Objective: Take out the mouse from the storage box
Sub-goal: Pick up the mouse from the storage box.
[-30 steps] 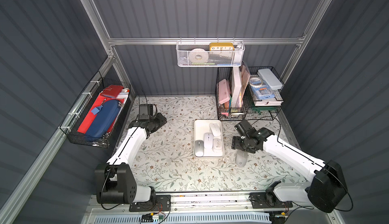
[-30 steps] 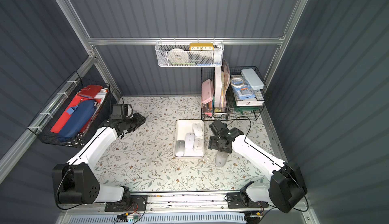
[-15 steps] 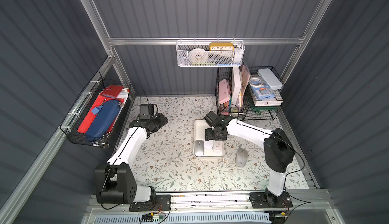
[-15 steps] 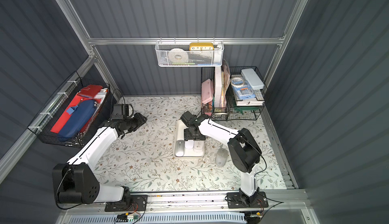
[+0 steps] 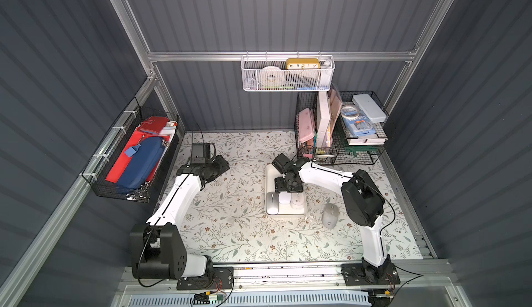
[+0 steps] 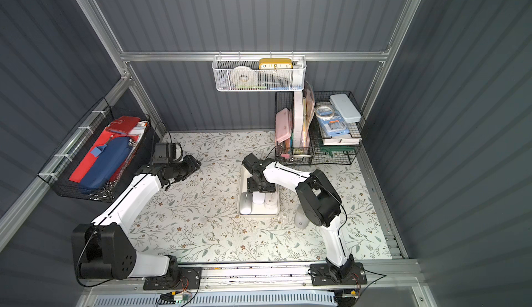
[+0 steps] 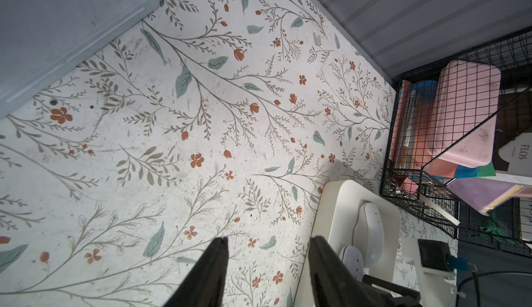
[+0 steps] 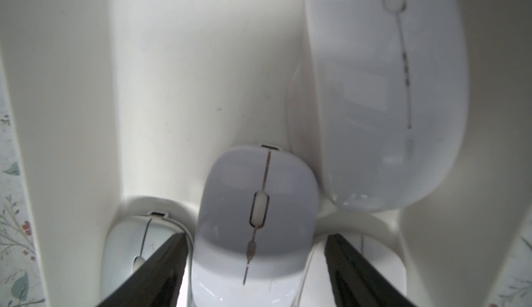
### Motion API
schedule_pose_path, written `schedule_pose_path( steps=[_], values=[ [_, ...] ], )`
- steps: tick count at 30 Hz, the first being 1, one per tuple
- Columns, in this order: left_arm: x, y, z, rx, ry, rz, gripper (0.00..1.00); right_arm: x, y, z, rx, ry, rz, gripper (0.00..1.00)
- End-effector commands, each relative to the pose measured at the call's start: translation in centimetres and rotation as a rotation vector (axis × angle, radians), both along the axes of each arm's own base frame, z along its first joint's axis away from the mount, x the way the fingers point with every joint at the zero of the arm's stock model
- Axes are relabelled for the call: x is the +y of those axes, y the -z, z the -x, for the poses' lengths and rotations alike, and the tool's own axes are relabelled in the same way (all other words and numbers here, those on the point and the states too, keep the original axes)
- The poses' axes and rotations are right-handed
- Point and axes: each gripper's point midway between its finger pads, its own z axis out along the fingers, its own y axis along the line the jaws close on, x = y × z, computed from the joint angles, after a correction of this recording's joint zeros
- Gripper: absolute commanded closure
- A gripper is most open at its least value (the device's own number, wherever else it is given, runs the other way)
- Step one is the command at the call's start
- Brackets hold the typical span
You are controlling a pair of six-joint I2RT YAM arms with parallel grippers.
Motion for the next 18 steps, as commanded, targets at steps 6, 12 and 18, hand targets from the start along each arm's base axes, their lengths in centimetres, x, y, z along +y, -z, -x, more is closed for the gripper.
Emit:
schedule_pose_path(
  steps=[6,12,18],
  values=[
    [-0.2,-0.4,0.3,-0.006,0.026,-0.016,0.49,1.5,2.1,0.0,0.039,-0.011,0.03,0.2],
    [-0.2,-0.4,0.3,-0.007,0.028,-0.018,0.49,1.5,2.7,-0.3,0.038,-0.021,0.054,0.29],
    [-0.2,-0.4,0.1,-0.004,0.028,-0.018,0.49,1.7,1.9,-1.3,-0.002,-0.036,0.073,0.38]
  ],
)
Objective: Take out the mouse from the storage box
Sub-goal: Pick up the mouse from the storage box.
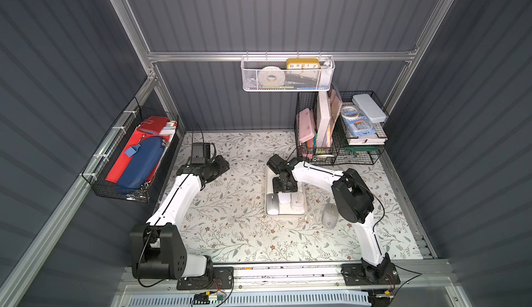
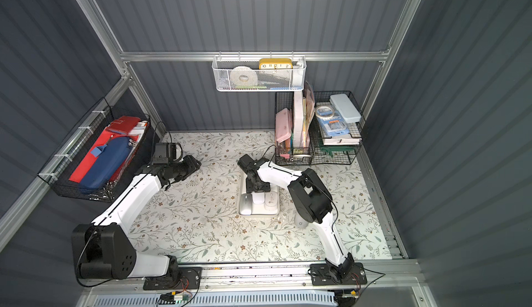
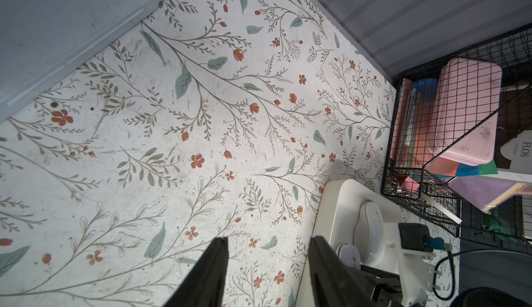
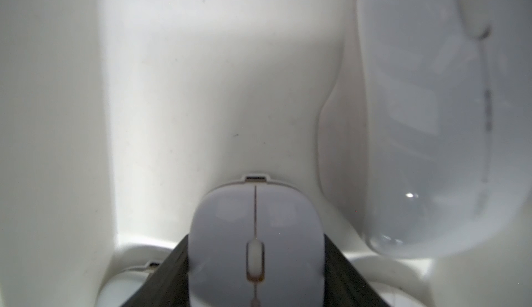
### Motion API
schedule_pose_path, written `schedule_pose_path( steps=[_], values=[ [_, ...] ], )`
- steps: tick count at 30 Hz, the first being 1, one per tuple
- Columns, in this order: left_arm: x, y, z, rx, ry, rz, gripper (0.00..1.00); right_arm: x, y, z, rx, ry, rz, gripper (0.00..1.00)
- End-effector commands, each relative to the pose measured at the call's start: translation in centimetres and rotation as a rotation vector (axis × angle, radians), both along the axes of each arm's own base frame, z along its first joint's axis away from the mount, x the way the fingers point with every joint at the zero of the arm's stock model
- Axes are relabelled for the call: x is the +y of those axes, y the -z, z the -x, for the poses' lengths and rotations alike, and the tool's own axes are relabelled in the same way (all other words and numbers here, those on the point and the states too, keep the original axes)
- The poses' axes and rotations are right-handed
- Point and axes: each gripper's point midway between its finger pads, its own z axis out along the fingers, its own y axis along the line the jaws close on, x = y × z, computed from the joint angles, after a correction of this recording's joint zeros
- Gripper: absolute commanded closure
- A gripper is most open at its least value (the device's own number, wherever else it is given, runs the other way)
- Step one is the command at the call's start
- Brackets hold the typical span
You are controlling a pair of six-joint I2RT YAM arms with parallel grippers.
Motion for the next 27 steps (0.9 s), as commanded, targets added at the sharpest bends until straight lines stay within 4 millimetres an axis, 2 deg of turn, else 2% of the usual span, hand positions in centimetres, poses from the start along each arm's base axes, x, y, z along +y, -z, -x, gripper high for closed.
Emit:
schedule_pose_path(
  steps=[1,6,9,11,14,17,22,27],
  values=[
    [-0.1,-0.4,0.1,-0.002,0.021,-0.014,0.49,0.5,0.1,-0.7,-0.026,-0.018,0.019,0.38],
    [-0.2,-0.4,-0.1,-0.004,0.021,-0.014,0.5,1.1,-0.8,-3.2,-0.112,-0.049,0.042,0.38],
    [-0.2,-0.2,-0.1,0.0,0.022,-0.015,0.5,1.7,0.3,-4.4,-0.098,-0.082,0.051,0.35],
    [-0.2,-0.1,0.0,0.0,0.022,-0.015,0.5,1.8,1.2,-4.7,-0.072,-0.092,0.078,0.27],
    [-0.2,-0.1,0.2,0.0,0.023,-0.016,0.49,1.7,1.6,-4.5,-0.053,-0.101,0.094,0.17],
    [-0.2,0.0,0.3,0.0,0.025,-0.014,0.49,1.5,1.1,-4.1,-0.062,-0.104,0.075,0.16],
    [-0.2,0.1,0.2,0.003,0.025,-0.012,0.49,0.8,0.7,-2.6,-0.031,-0.1,0.069,0.2],
    [-0.2,0.2,0.2,0.001,0.02,-0.007,0.49,0.7,1.7,-2.1,-0.009,-0.097,0.07,0.29]
  ],
)
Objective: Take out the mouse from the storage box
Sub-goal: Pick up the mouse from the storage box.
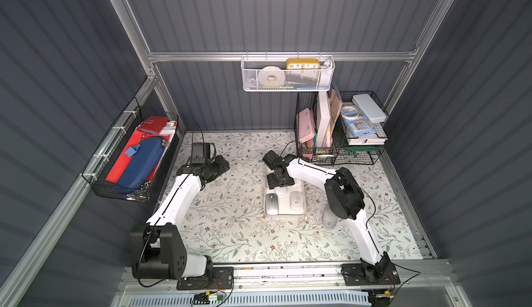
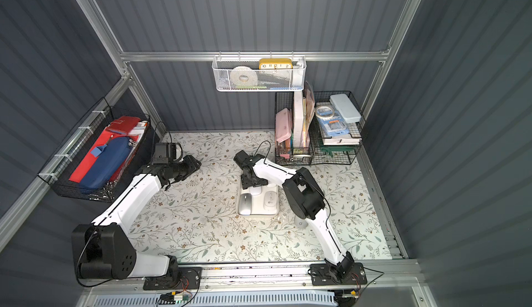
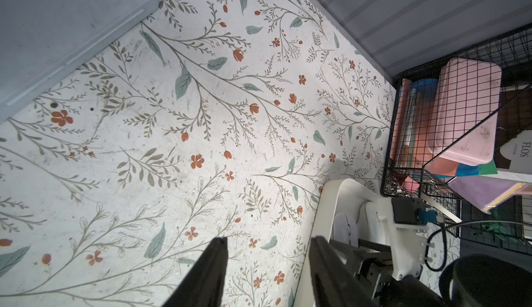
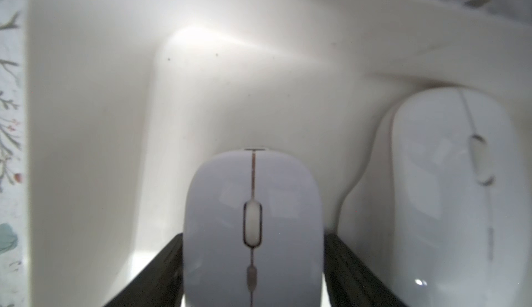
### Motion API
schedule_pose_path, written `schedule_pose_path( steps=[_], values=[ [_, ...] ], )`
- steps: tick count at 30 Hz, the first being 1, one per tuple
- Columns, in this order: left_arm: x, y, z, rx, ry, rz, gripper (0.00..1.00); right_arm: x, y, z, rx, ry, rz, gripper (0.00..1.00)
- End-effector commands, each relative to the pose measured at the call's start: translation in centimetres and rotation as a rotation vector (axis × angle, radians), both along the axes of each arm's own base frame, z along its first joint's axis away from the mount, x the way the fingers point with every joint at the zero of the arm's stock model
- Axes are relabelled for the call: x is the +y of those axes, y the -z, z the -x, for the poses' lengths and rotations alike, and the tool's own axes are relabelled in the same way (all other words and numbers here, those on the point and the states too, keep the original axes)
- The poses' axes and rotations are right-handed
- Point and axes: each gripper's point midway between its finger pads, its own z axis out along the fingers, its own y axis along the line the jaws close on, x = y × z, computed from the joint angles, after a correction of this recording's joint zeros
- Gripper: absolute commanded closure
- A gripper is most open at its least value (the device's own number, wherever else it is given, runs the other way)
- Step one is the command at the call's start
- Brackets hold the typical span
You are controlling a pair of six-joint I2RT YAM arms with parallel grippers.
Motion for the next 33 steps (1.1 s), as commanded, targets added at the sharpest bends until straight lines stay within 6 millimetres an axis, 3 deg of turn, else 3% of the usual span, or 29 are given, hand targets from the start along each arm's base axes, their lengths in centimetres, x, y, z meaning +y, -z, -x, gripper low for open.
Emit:
schedule_pose_path(
  steps=[1,8,16,22,27,33],
  values=[
    [-0.2,0.2,0.3,0.002,0.02,-0.007,0.49,-0.8,1.6,1.2,0.055,0.001,0.033,0.31],
    [-0.2,0.1,0.5,0.0,0.02,-0.007,0.49,-0.1,0.3,1.1,0.023,0.026,-0.016,0.42],
    [-0.5,-0.1,0.1,-0.002,0.027,0.004,0.49,1.4,-5.3,0.6,-0.072,0.002,-0.081,0.43],
    [-0.5,-0.4,0.1,-0.012,0.028,0.003,0.49,0.6,-10.1,1.3,-0.13,0.017,-0.136,0.42],
    [-0.7,-0.7,0.1,-0.016,0.038,0.016,0.49,-4.0,-12.8,2.8,-0.158,0.095,-0.125,0.42],
    [-0.8,-0.8,0.1,-0.022,0.045,0.017,0.49,-12.7,-12.2,5.5,-0.137,0.248,-0.053,0.41]
  ],
)
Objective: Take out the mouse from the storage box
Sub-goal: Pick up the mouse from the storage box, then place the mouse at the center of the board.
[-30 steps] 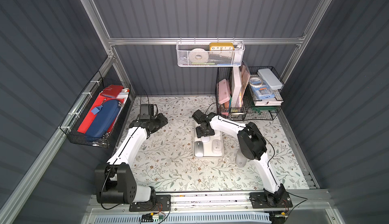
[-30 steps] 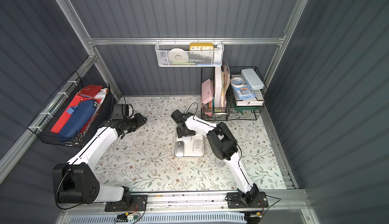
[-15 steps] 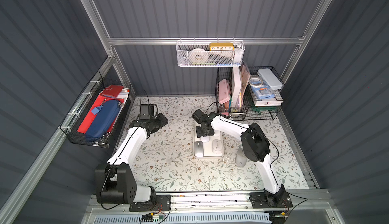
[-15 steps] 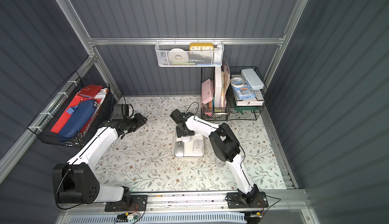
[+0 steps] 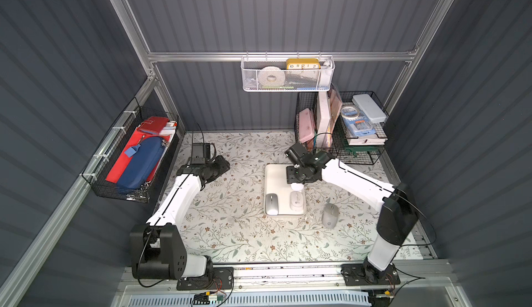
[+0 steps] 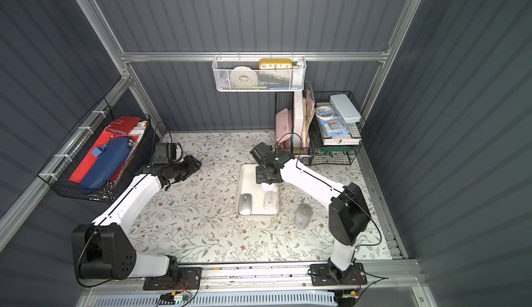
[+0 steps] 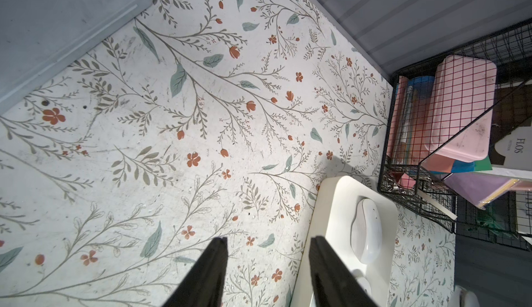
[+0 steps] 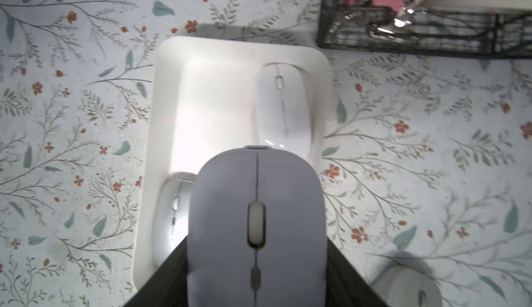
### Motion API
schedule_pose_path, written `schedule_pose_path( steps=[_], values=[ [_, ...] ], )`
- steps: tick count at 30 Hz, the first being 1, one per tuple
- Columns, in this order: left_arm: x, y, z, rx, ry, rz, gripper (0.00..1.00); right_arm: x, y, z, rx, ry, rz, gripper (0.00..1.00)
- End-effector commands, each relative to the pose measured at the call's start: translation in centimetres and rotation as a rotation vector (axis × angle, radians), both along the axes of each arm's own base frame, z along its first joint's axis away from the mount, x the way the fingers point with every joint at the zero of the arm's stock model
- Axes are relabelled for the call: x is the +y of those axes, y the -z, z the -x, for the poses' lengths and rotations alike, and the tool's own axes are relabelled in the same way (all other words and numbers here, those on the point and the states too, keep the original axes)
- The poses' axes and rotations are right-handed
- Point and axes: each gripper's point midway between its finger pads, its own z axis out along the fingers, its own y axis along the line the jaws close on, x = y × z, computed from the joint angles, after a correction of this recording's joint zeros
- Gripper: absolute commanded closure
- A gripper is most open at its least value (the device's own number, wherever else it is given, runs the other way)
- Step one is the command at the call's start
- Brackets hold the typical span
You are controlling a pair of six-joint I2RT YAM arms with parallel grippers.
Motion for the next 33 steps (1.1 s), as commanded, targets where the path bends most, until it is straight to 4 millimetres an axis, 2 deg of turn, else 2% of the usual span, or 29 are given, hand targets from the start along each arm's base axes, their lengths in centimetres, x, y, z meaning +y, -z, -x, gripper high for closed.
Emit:
schedule_pose_path(
  steps=[1,3,5,9,18,22,25,30,33],
  values=[
    [-0.5,-0.7,0.1,-0.023,0.033,0.006,0.49,-5.7,1.3,1.1,0.041,0.138,0.049,0.41],
    [-0.6,-0.7,0.1,-0.026,0.037,0.011,0.48,-8.7,2.6,1.8,0.065,0.201,0.041,0.41],
    [-0.7,-0.5,0.1,-0.025,0.037,0.013,0.48,-11.0,3.6,2.2,0.074,0.248,0.034,0.41],
    [-0.7,-0.2,0.0,-0.018,0.04,0.013,0.48,-13.2,5.8,2.1,0.115,0.289,0.044,0.41],
    [-0.5,-0.1,0.1,-0.016,0.036,0.004,0.48,-11.3,10.3,-1.0,0.188,0.244,0.058,0.41],
    [-0.5,-0.3,0.0,-0.016,0.037,-0.004,0.47,-10.9,12.5,-1.5,0.213,0.23,0.06,0.4],
    [-0.7,-0.4,0.0,-0.028,0.056,0.0,0.46,-11.1,13.3,-1.5,0.214,0.236,0.071,0.38],
    [-0.9,0.2,-0.1,-0.017,0.062,0.005,0.43,-11.2,14.1,-1.1,0.251,0.227,0.095,0.28],
    [-0.7,0.4,-0.1,-0.005,0.056,-0.002,0.38,-11.4,14.1,-0.8,0.265,0.223,0.107,0.23]
  ],
)
